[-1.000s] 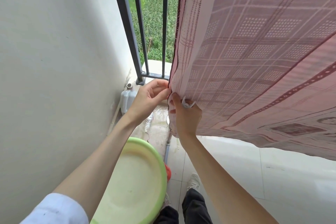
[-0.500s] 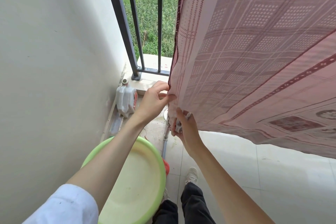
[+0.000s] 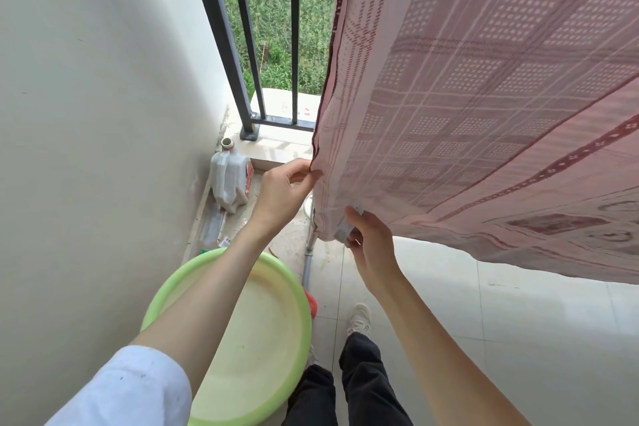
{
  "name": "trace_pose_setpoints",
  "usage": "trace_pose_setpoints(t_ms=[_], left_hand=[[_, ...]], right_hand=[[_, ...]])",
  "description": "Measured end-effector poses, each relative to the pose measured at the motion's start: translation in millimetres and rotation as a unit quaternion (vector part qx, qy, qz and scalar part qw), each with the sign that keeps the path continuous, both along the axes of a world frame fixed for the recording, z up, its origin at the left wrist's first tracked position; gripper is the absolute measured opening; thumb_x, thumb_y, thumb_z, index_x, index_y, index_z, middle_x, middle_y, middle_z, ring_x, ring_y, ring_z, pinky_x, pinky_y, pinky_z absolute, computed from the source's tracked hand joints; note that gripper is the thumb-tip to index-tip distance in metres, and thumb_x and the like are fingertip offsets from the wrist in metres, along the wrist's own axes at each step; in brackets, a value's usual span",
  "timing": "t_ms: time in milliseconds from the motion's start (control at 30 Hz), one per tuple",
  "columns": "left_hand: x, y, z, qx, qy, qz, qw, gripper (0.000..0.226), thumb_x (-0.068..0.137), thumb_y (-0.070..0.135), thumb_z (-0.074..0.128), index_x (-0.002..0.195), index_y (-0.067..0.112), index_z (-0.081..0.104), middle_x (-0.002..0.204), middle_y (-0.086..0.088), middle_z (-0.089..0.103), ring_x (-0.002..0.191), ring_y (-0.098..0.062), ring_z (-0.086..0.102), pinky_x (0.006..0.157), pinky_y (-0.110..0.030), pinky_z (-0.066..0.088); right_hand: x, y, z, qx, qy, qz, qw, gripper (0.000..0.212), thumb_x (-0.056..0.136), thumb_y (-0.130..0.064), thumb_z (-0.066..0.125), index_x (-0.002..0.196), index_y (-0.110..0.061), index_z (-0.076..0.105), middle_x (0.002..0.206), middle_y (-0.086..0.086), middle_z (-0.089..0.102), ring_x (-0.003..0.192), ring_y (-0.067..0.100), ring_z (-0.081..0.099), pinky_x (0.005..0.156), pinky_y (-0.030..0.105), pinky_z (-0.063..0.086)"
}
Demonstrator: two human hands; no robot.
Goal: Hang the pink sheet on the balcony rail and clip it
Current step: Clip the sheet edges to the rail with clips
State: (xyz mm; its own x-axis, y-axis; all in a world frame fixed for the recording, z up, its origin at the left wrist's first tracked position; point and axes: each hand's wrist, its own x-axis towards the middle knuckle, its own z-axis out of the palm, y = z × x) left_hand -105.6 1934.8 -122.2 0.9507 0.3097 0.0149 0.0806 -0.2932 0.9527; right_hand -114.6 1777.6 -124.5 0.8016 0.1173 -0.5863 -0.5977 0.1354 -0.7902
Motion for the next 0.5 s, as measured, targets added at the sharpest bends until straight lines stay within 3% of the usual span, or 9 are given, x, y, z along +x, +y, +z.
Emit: trace_pose_setpoints(t_ms=[133,200,400,500], left_hand=[[-3,3,5,-0.003,-0.001,-0.017,1.0,0.014,0.083,0.019,0.06,0.077,0.032,0.063,0.072,0.025,0.065,0.074,-0.004,0.063,0.078,-0.024,0.052],[-3,8,6,-0.017,0.015,-0.024,0.999,0.021,0.084,0.015,0.062,0.076,0.034,0.063,0.072,0.019,0.067,0.075,-0.006,0.064,0.077,-0.023,0.05],[1,16,14,-0.013,0.072,-0.029,0.997,0.022,0.084,0.018,0.065,0.069,0.033,0.065,0.065,0.016,0.067,0.067,-0.003,0.061,0.073,-0.023,0.049],[4,17,23,0.026,0.098,-0.04,0.994,0.017,0.084,0.02,0.067,0.07,0.03,0.064,0.071,0.012,0.067,0.064,0.007,0.059,0.069,-0.014,0.045]], right_hand=[[-3,2,0,0.109,0.082,-0.045,0.99,0.007,0.087,-0.001,0.055,0.088,-0.008,0.058,0.069,0.007,0.063,0.059,0.014,0.06,0.053,0.019,0.045],[-7,8,1,0.144,0.118,-0.029,0.982,0.011,0.087,-0.002,0.055,0.096,-0.005,0.061,0.075,0.009,0.069,0.066,0.014,0.066,0.054,0.019,0.048],[-24,31,0,0.221,0.254,-0.08,0.938,0.025,0.087,-0.03,0.059,0.087,-0.005,0.061,0.076,0.005,0.06,0.063,0.011,0.049,0.053,0.02,0.033],[-37,42,-6,0.29,0.277,-0.097,0.911,0.021,0.083,-0.026,0.06,0.087,-0.005,0.06,0.076,0.004,0.057,0.058,0.012,0.047,0.054,0.022,0.027]])
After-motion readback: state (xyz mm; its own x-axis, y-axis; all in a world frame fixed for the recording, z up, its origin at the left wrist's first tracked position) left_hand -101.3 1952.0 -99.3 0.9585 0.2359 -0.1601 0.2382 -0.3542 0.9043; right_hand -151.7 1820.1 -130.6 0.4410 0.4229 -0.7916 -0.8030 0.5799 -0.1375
